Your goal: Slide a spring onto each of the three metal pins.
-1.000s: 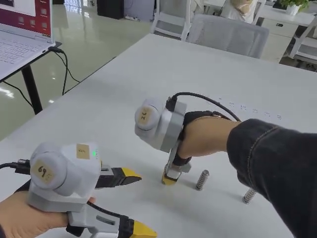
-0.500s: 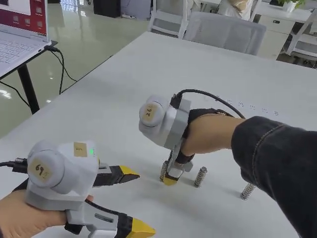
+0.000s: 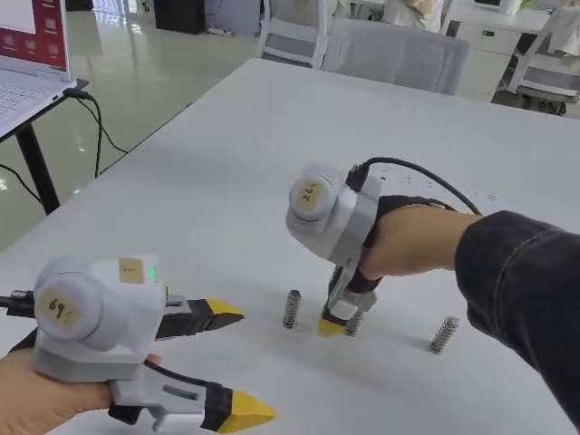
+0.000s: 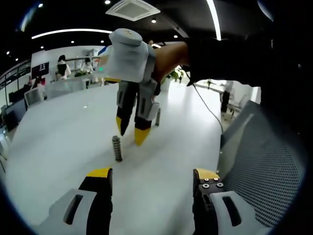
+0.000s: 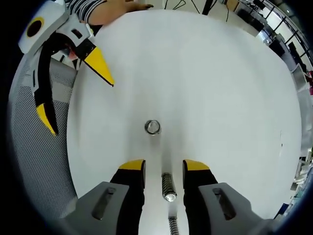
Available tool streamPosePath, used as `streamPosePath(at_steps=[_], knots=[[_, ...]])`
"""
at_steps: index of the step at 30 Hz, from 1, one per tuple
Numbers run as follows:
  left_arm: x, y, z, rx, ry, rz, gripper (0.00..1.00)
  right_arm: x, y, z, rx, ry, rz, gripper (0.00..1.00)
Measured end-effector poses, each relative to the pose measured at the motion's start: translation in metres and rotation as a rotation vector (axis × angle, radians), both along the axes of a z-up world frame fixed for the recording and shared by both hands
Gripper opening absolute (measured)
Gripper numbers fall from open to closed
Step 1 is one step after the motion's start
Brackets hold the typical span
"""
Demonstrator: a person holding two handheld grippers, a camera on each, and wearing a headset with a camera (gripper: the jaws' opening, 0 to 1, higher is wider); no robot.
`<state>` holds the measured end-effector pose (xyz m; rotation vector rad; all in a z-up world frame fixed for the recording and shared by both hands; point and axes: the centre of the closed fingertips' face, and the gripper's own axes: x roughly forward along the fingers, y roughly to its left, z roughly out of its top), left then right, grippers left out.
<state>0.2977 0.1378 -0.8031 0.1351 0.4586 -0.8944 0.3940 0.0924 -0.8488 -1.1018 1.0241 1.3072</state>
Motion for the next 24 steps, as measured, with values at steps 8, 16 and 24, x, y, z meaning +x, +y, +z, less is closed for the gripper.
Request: streamPosePath(at_steps=[8, 16, 24], knots=[[0.0, 0.001, 0.0, 0.004, 0.002, -0.002, 0.62, 0.007, -0.017, 0.004, 0.028, -0.003, -0.058, 0.31], [0.003, 0.004, 0.001, 0.009, 0.003, -0.002, 0.62, 0.013, -0.039, 0.004, 0.045, -0.01, -0.117, 0.34], [0.006, 0.004, 0.002, 0.016, 0.005, -0.006, 0.62, 0.018, -0.059, 0.004, 0.069, -0.014, -0.178, 0.37]])
